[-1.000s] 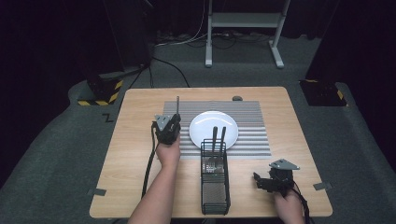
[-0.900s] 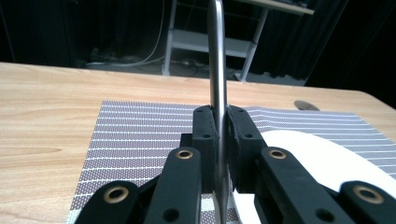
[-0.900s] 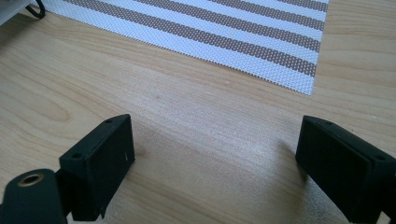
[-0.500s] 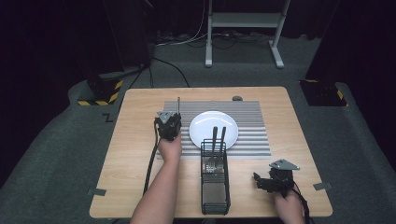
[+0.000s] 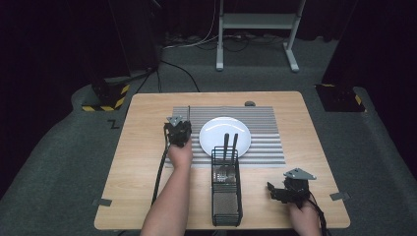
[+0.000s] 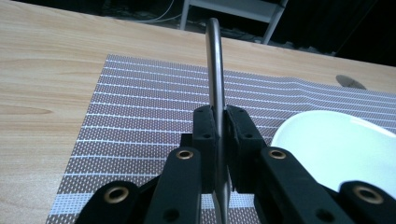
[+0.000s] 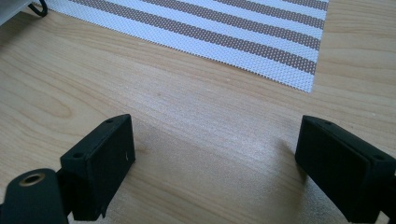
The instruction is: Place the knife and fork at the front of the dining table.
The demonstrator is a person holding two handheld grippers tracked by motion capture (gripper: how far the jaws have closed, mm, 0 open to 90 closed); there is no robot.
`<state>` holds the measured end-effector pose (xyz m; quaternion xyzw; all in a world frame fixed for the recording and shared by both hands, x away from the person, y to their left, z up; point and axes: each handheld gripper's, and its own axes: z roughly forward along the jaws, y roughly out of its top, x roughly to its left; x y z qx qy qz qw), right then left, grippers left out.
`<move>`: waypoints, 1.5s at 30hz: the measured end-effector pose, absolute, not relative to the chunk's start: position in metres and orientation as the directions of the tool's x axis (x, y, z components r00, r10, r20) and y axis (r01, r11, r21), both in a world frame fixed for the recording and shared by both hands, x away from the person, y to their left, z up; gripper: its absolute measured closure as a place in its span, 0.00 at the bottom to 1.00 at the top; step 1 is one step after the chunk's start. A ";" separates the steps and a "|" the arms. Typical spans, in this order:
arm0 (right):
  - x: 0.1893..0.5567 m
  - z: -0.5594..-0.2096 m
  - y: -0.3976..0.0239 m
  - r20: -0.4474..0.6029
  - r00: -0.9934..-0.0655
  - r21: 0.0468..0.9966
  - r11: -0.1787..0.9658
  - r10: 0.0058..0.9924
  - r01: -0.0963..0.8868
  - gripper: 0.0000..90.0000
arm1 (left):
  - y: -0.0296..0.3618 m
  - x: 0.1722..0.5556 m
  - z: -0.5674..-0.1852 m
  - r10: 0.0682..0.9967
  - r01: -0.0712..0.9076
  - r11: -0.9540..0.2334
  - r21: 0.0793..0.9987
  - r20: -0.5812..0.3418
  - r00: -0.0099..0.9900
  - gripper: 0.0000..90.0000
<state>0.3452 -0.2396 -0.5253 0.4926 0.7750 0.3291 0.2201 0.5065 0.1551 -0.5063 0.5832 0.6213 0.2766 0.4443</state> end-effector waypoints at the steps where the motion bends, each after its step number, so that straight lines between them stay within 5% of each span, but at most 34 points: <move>1: 0.345 -0.525 -0.240 -0.018 -0.419 0.727 0.299 0.908 0.618 0.13 | 0.155 0.507 -0.507 0.971 0.482 0.164 0.861 -0.227 0.075 0.92; 26: 0.344 -0.525 -0.240 -0.013 -0.420 0.727 0.297 0.907 0.619 0.13 | 0.150 0.520 -0.510 0.966 0.581 0.184 0.793 -0.254 0.041 0.91; 35: 0.344 -0.525 -0.240 -0.014 -0.422 0.727 0.299 0.907 0.618 0.13 | 0.151 0.514 -0.497 0.972 0.528 0.169 0.832 -0.229 0.050 0.75; 45: 0.344 -0.525 -0.240 -0.014 -0.422 0.727 0.299 0.907 0.618 0.13 | 0.158 0.486 -0.471 0.970 0.475 0.142 0.868 -0.217 0.107 0.73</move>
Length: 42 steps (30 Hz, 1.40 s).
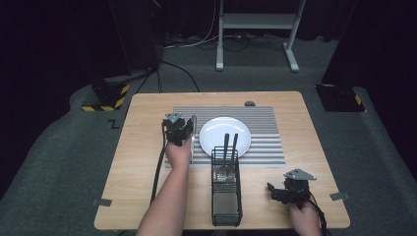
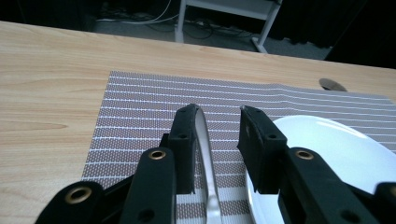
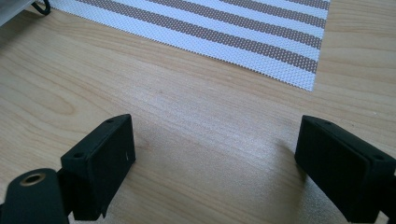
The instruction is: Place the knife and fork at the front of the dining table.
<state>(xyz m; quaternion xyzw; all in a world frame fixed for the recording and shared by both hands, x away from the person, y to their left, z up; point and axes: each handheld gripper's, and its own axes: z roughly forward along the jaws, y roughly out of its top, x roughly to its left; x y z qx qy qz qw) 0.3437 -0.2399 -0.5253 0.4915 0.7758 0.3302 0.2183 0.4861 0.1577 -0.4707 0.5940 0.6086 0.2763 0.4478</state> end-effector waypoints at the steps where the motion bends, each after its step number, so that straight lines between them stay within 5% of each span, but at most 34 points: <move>1: 0.344 -0.525 -0.240 -0.014 -0.421 0.727 0.298 0.907 0.619 0.13 | 0.158 0.483 -0.470 0.970 0.467 0.140 0.873 -0.216 0.112 0.73; 20: 0.344 -0.525 -0.240 -0.015 -0.422 0.725 0.300 0.906 0.620 0.13 | 0.174 0.440 -0.484 0.981 0.407 0.069 0.911 -0.135 0.136 0.67; 42: 0.344 -0.525 -0.240 -0.017 -0.424 0.726 0.303 0.906 0.618 0.13 | 0.182 0.389 -0.512 0.987 0.495 -0.095 0.864 0.017 0.160 0.44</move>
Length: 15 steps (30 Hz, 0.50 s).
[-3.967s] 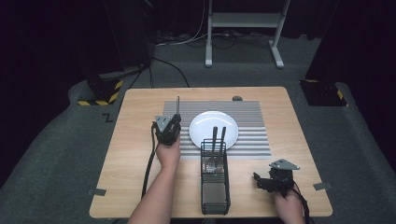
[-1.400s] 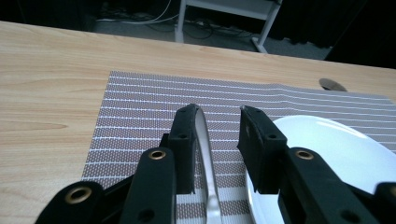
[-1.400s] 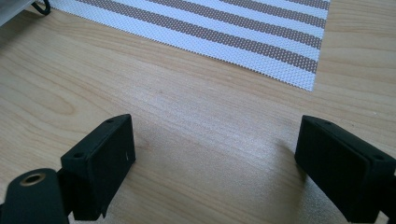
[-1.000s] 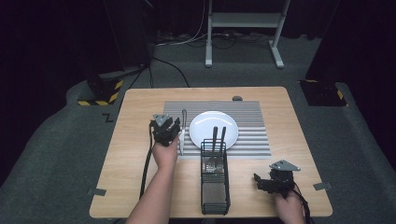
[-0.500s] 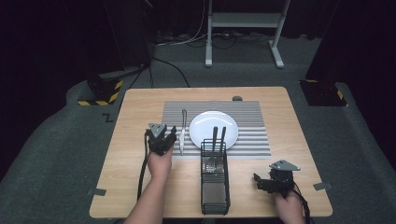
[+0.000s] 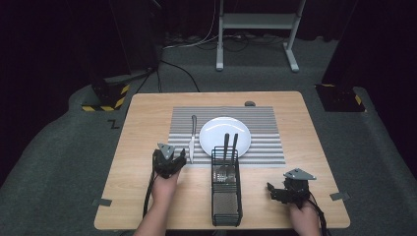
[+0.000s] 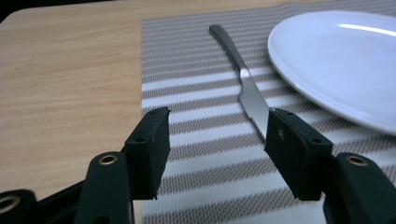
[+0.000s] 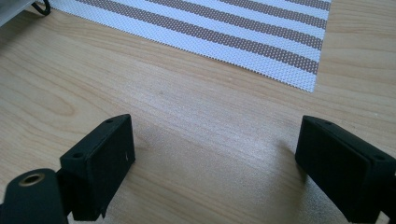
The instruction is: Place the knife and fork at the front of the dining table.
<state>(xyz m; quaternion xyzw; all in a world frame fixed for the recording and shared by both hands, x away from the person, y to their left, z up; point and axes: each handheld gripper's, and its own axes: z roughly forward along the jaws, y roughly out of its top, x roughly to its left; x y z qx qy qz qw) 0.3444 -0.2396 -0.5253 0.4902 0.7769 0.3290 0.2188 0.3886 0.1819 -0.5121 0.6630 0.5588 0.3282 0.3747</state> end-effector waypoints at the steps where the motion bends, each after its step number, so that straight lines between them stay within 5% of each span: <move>1: 0.344 -0.525 -0.240 -0.018 -0.424 0.726 0.303 0.906 0.618 0.13 | 0.184 0.385 -0.513 0.987 0.499 -0.095 0.862 0.015 0.161 0.44; 15: 0.344 -0.525 -0.239 -0.015 -0.420 0.725 0.298 0.908 0.620 0.13 | 0.207 0.350 -0.523 0.989 0.609 -0.085 0.789 -0.010 0.150 0.31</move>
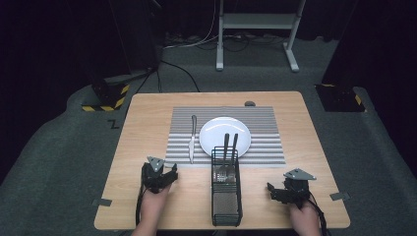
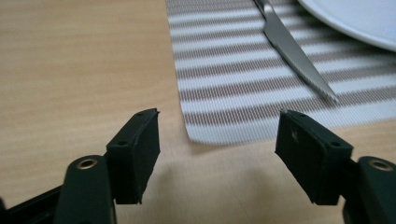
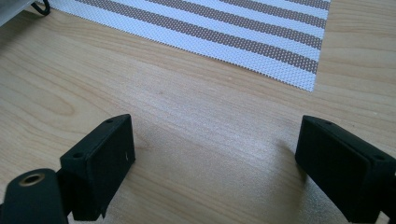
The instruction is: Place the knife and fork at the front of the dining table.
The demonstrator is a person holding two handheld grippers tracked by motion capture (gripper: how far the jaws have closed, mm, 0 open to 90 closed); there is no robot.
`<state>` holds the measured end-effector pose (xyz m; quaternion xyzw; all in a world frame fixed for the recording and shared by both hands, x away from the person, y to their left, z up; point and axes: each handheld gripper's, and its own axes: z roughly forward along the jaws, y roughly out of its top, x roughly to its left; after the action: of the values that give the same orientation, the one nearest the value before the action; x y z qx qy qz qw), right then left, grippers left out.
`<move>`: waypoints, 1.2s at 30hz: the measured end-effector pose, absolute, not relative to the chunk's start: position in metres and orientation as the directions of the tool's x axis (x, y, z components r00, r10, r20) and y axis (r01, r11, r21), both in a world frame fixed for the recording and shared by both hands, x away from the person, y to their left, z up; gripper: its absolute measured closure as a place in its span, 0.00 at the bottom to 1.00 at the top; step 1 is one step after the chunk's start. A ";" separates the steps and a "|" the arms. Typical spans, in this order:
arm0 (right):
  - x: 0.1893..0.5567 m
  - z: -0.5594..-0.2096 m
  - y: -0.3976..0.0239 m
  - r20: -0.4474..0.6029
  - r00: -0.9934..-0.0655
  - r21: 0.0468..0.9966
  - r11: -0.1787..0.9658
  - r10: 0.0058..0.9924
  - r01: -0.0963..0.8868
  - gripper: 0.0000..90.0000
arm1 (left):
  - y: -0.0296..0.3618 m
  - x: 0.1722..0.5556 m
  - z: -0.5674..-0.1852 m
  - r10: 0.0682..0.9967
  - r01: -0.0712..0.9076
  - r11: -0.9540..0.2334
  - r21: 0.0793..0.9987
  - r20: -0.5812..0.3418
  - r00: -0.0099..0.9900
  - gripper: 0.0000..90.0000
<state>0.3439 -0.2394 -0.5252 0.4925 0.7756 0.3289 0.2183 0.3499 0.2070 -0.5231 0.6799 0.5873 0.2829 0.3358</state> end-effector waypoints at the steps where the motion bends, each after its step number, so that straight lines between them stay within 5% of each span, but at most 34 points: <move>1: 0.344 -0.525 -0.239 -0.015 -0.420 0.725 0.299 0.908 0.620 0.13 | 0.207 0.348 -0.524 0.988 0.621 -0.098 0.778 -0.001 0.157 0.28; 4: 0.344 -0.525 -0.239 -0.015 -0.420 0.725 0.299 0.907 0.620 0.13 | 0.212 0.340 -0.525 0.989 0.656 -0.090 0.749 -0.010 0.147 0.22; 14: 0.344 -0.525 -0.239 -0.015 -0.419 0.725 0.298 0.908 0.621 0.11 | 0.219 0.331 -0.529 0.977 0.651 -0.131 0.747 -0.014 0.212 0.25; 22: 0.345 -0.525 -0.240 -0.029 -0.414 0.726 0.304 0.910 0.617 0.11 | 0.217 0.332 -0.529 0.981 0.668 -0.131 0.733 -0.002 0.194 0.15; 28: 0.337 -0.514 -0.244 -0.032 -0.362 0.803 0.240 0.932 0.545 0.14 | 0.217 0.332 -0.529 0.980 0.670 -0.135 0.730 -0.003 0.201 0.15; 36: 0.320 -0.502 -0.234 -0.074 -0.433 0.885 0.259 0.899 0.388 0.13 | 0.214 0.333 -0.529 0.979 0.668 -0.136 0.732 -0.002 0.202 0.15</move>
<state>0.3205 -0.2338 -0.5021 0.4384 0.7336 0.4221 0.3026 0.3329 0.2142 -0.5291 0.7105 0.5795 0.2513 0.3102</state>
